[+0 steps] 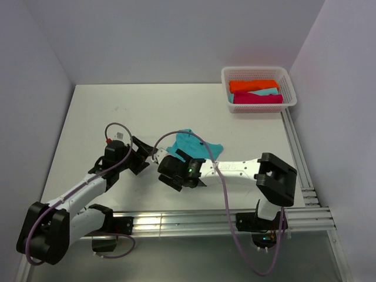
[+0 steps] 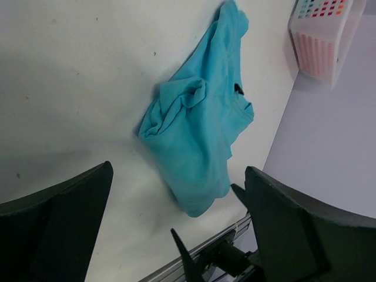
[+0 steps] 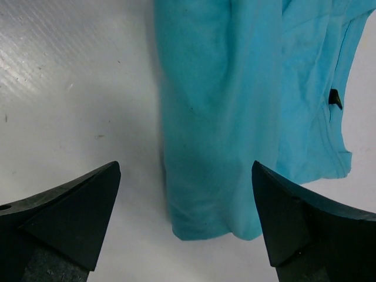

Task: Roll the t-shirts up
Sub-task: Roll the tshirt

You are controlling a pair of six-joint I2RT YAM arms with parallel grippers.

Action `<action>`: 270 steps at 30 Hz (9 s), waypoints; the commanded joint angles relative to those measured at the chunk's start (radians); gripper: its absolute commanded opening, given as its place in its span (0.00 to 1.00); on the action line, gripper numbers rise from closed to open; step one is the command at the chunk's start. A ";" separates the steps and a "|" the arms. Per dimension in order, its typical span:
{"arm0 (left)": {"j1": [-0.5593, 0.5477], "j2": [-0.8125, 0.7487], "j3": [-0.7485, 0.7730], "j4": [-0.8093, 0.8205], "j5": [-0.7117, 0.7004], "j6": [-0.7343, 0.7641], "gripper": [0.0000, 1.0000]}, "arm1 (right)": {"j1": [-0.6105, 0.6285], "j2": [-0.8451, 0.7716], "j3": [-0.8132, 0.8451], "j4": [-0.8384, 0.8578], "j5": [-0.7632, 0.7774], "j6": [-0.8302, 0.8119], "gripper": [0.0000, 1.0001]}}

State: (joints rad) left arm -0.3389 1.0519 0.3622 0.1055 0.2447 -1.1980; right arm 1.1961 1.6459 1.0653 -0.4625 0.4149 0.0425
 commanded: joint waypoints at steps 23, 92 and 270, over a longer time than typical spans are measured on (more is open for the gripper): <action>0.136 -0.124 0.164 -0.293 -0.042 0.029 1.00 | 0.042 0.344 0.096 0.027 0.381 0.036 0.91; -0.002 0.416 -0.020 0.520 -0.005 0.041 0.96 | -0.659 0.609 -0.031 1.078 -1.636 0.975 0.00; -0.155 0.625 0.328 0.158 -0.062 0.167 0.19 | -0.106 0.003 0.105 -0.047 0.062 0.181 0.88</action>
State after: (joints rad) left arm -0.4862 1.6703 0.6704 0.3302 0.1791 -1.0416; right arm 1.0042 1.5810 1.1152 -0.3866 0.1783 0.2531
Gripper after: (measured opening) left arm 0.281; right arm 0.878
